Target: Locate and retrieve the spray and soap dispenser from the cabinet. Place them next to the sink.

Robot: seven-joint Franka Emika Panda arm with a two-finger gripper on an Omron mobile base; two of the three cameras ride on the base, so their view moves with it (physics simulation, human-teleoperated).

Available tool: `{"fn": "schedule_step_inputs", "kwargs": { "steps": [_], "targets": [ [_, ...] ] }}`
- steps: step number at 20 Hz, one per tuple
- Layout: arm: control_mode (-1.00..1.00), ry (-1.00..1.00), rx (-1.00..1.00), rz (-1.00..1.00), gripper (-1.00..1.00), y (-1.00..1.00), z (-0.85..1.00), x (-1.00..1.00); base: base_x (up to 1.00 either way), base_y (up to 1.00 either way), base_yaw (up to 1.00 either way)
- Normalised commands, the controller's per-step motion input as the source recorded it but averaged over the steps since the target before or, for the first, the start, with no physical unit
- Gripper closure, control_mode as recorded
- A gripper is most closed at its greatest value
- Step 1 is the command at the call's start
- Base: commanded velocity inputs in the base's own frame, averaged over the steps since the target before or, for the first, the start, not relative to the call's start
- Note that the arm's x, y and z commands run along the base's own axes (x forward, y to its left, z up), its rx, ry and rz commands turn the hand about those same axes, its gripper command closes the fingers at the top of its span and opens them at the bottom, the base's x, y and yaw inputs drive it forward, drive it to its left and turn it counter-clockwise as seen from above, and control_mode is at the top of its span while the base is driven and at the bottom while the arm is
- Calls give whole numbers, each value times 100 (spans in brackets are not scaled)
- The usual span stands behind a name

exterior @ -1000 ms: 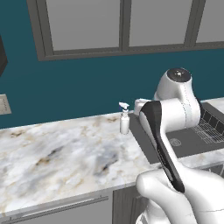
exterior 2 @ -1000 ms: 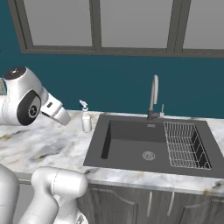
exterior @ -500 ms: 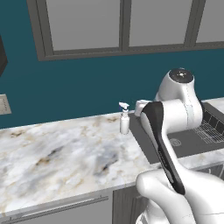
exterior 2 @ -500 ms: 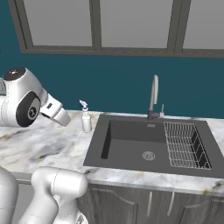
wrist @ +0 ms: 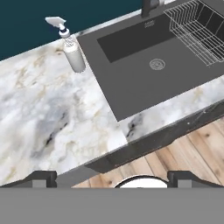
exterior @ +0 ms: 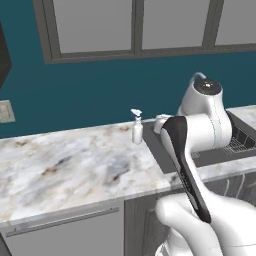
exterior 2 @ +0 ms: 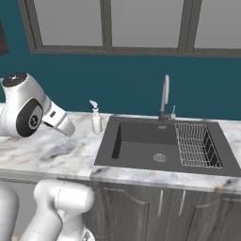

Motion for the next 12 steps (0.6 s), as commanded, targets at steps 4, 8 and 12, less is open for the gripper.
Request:
{"fn": "schedule_step_inputs", "kwargs": {
  "steps": [4,8,12],
  "targets": [
    [100,0,0,0,-100,0,0,0,-67,10,0],
    [100,0,0,0,-100,0,0,0,-44,14,0],
    [100,0,0,0,-100,0,0,0,-15,58,0]
  ]
}}
